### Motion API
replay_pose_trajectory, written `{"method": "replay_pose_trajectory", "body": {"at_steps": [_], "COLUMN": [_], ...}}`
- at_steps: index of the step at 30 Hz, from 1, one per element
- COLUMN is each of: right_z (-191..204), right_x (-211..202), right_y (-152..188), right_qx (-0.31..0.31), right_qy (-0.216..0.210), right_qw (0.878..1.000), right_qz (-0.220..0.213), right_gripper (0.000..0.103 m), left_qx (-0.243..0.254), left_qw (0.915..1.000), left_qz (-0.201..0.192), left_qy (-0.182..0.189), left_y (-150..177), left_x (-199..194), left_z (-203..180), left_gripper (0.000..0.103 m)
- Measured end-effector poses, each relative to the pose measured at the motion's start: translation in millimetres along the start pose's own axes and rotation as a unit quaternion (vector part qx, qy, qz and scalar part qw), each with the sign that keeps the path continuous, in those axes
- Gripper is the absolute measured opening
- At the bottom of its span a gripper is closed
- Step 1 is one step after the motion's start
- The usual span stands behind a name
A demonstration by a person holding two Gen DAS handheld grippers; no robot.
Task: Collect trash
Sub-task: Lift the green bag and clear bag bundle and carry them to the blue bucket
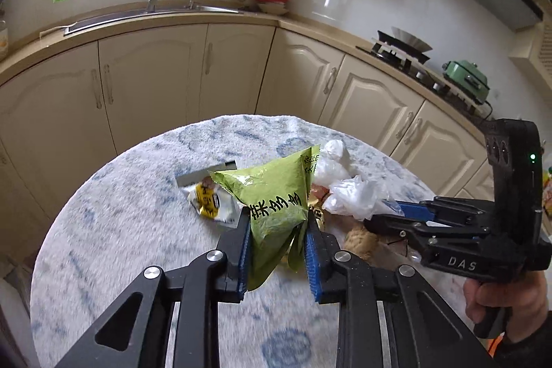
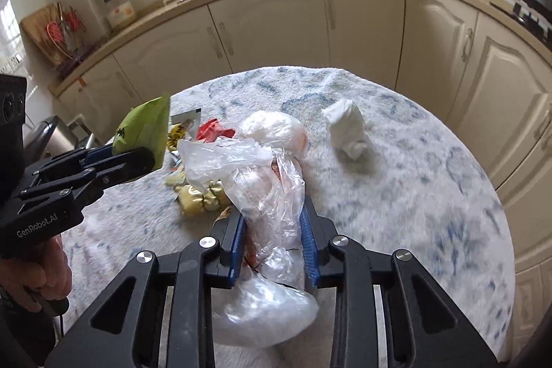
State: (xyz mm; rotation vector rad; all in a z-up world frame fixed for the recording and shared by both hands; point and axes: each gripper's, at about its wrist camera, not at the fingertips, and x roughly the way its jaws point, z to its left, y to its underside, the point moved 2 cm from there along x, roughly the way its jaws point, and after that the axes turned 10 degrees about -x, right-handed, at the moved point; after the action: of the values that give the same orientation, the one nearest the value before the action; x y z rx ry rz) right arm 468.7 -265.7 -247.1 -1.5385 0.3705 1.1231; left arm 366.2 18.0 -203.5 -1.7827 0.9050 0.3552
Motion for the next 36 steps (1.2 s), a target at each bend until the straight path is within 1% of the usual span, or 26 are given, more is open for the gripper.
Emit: {"method": "replay_pose_trajectory", "body": {"at_steps": [2, 5, 8, 10, 11, 12, 13, 14, 15, 17, 19, 23, 28, 36], "right_z": [2.2, 11.0, 16.6, 20.1, 21.8, 24.0, 25.5, 26.7, 25.7, 23.8, 23.5, 22.3, 18.3, 5.9], "right_x": [-10.4, -20.6, -21.9, -14.9, -7.8, -6.5, -6.0, -8.0, -11.0, -23.3, -36.6, -74.3, -120.5, -191.3], "right_y": [12.2, 34.7, 50.6, 56.8, 58.6, 58.1, 57.5, 57.0, 58.0, 63.7, 71.5, 89.5, 112.1, 142.8], "right_qx": [0.009, 0.002, 0.002, 0.0, -0.001, -0.006, -0.008, -0.003, 0.009, 0.038, 0.049, 0.08, 0.104, 0.127], "right_qy": [-0.002, 0.018, 0.025, 0.038, 0.04, 0.047, 0.054, 0.06, 0.053, 0.025, 0.027, 0.01, 0.012, 0.037], "right_qw": [1.0, 1.0, 0.999, 0.999, 0.998, 0.998, 0.998, 0.998, 0.998, 0.999, 0.998, 0.996, 0.991, 0.982], "right_qz": [-0.002, 0.012, 0.025, 0.035, 0.041, 0.03, 0.03, 0.031, 0.028, 0.008, -0.005, -0.043, -0.079, -0.131], "right_gripper": [0.028, 0.028, 0.029, 0.031, 0.034, 0.035, 0.035, 0.031, 0.03, 0.029, 0.029, 0.029, 0.029, 0.029], "left_qx": [0.006, 0.016, 0.013, 0.013, 0.011, 0.009, 0.007, 0.004, 0.001, 0.003, 0.005, 0.012, 0.032, 0.069], "left_qw": [1.0, 0.9999, 0.9999, 0.9998, 0.9998, 0.9999, 0.9999, 0.9999, 0.9999, 0.9999, 0.9999, 0.9998, 0.9991, 0.9961], "left_qz": [-0.003, -0.003, 0.003, 0.005, 0.008, 0.009, 0.008, 0.008, 0.009, 0.008, 0.005, -0.004, -0.011, -0.015], "left_qy": [0.004, 0.004, 0.011, 0.011, 0.011, 0.011, 0.009, 0.006, 0.008, 0.008, 0.008, 0.015, 0.026, 0.054], "left_y": [15.3, 39.1, 60.4, 73.1, 79.9, 85.0, 88.9, 94.2, 98.2, 104.5, 104.7, 106.7, 109.5, 117.1], "left_x": [-18.0, -39.0, -55.6, -65.9, -71.0, -75.3, -80.8, -86.8, -92.0, -105.0, -115.1, -133.0, -149.0, -167.5], "left_z": [-1.9, -6.5, -10.4, -14.4, -17.1, -18.1, -20.4, -22.6, -23.5, -28.7, -32.8, -46.8, -76.7, -134.7], "left_gripper": [0.023, 0.023, 0.023, 0.023, 0.023, 0.023, 0.023, 0.023, 0.023, 0.023, 0.023, 0.023, 0.023, 0.023]}}
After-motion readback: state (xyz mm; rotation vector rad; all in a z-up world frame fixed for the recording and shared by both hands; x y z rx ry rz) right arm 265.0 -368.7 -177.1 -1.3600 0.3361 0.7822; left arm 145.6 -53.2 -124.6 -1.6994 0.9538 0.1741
